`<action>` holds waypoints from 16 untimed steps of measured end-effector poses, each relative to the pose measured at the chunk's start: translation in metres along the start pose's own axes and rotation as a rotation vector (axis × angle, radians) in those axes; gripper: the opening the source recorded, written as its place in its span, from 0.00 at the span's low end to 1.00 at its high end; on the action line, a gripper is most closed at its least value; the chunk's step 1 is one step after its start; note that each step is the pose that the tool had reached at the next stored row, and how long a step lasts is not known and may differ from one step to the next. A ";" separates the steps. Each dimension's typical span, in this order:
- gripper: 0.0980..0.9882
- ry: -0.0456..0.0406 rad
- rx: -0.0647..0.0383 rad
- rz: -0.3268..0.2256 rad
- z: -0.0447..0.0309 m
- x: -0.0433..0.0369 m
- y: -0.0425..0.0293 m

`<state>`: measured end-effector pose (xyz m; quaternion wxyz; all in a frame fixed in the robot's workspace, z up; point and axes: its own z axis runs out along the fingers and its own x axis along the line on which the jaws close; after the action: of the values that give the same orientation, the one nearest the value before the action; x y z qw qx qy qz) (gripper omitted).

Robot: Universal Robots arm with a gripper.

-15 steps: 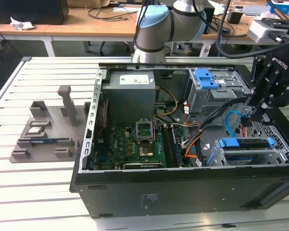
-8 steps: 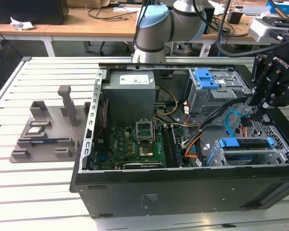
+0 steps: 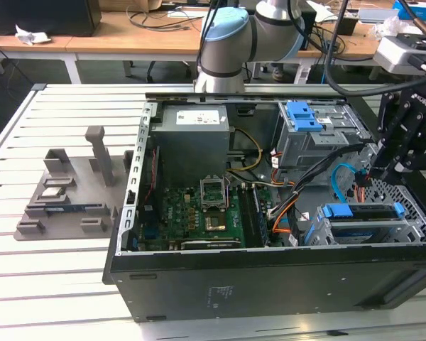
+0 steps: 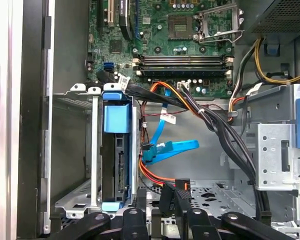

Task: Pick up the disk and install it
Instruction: 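Insert the first disk wire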

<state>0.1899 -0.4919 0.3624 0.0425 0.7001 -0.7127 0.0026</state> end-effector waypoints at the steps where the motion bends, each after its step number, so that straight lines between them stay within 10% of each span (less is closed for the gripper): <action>1: 0.30 0.0000 0.000 0.000 0.0003 0.0000 0.0000; 16: 0.30 0.0170 0.000 0.001 0.0074 -0.0132 -0.0001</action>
<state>0.1897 -0.4792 0.3542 0.0486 0.6997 -0.7127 0.0085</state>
